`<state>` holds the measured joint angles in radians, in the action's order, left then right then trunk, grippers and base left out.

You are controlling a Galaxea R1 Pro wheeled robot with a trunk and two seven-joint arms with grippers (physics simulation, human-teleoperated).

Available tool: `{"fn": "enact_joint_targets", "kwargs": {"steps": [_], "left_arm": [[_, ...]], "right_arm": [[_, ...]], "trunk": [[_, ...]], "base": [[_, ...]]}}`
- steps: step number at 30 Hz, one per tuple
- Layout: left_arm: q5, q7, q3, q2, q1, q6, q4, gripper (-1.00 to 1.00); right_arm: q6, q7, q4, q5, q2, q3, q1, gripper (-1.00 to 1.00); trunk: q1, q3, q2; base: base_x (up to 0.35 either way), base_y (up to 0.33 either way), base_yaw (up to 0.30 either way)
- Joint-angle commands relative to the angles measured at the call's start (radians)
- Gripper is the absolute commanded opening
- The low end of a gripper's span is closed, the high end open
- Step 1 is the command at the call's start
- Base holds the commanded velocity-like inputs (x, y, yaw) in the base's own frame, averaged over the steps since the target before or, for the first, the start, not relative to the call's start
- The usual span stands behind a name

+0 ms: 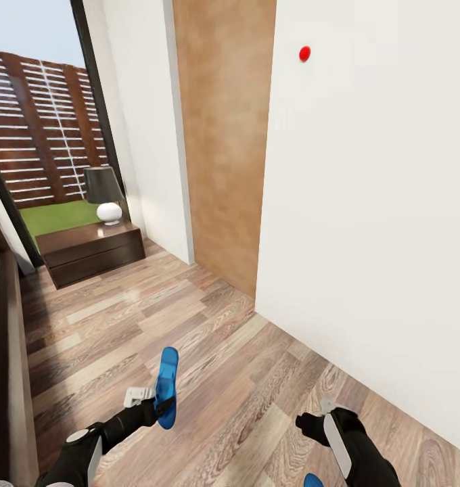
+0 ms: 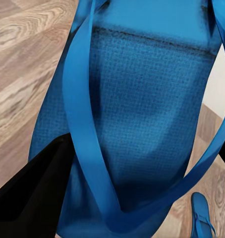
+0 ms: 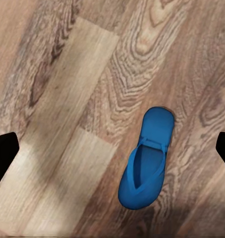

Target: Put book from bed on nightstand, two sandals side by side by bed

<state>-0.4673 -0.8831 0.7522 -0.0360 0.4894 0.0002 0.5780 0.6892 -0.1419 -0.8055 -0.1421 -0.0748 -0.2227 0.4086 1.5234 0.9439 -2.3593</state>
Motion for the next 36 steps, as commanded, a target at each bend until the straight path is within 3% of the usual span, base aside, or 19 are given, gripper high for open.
{"fn": "enact_joint_targets", "kwargs": {"steps": [1,20,36], "left_arm": [[-0.008,-0.007,0.009,-0.001,0.001,0.000,0.002,-1.00],[-0.008,-0.007,0.009,0.001,0.001,0.000,0.002,-1.00],[-0.008,-0.008,0.009,0.001,0.001,0.036,0.033,-1.00]], "right_arm": [[0.008,-0.007,-0.001,-0.010,-0.001,-0.002,0.001,1.00],[0.012,-0.001,-0.003,-0.013,-0.002,-0.004,0.001,1.00],[0.006,-0.005,0.008,-0.013,-0.002,-0.001,0.001,1.00]], "trunk": [[0.004,0.004,-0.008],[0.077,0.064,-0.141],[0.084,0.126,-0.144]], "base": [[0.000,0.000,0.000],[0.000,0.000,0.000],[0.000,0.000,0.000]]}}
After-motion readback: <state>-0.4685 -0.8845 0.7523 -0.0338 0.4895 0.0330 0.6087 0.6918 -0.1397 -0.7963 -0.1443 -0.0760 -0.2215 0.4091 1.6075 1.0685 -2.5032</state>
